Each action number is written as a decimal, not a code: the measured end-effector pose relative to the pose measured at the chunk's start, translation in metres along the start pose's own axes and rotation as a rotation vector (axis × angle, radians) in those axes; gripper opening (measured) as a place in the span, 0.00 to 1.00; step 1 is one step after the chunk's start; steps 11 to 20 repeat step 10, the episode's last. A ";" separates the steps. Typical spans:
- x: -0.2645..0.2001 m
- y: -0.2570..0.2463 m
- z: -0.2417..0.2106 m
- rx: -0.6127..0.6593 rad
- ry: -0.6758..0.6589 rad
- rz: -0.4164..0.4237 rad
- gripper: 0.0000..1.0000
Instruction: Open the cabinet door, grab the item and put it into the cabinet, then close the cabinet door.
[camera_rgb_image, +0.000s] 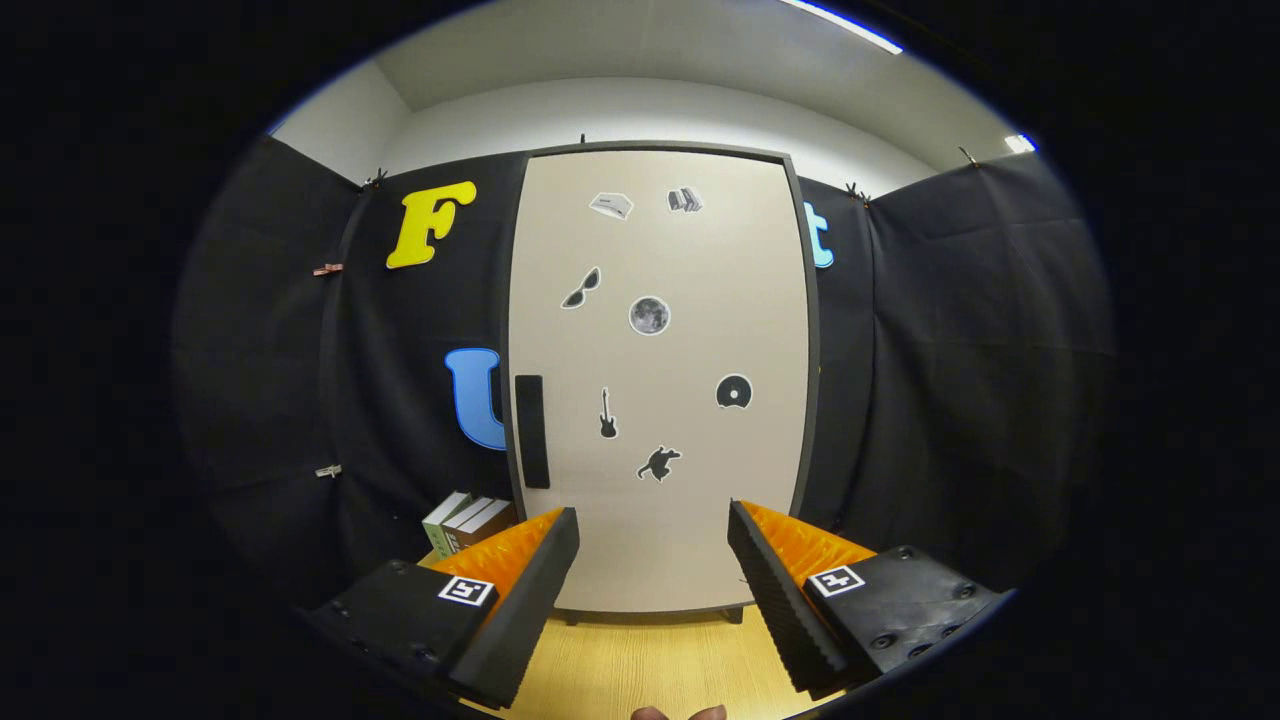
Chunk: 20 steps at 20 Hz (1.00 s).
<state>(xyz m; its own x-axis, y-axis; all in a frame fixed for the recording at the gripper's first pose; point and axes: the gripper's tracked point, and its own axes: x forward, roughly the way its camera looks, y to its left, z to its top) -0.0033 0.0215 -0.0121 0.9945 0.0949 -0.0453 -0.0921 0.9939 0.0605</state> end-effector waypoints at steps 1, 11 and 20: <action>0.000 0.000 0.000 0.000 0.001 0.000 0.98; 0.000 0.001 0.000 -0.002 0.000 0.005 0.98; 0.000 0.001 0.000 -0.002 0.000 0.005 0.98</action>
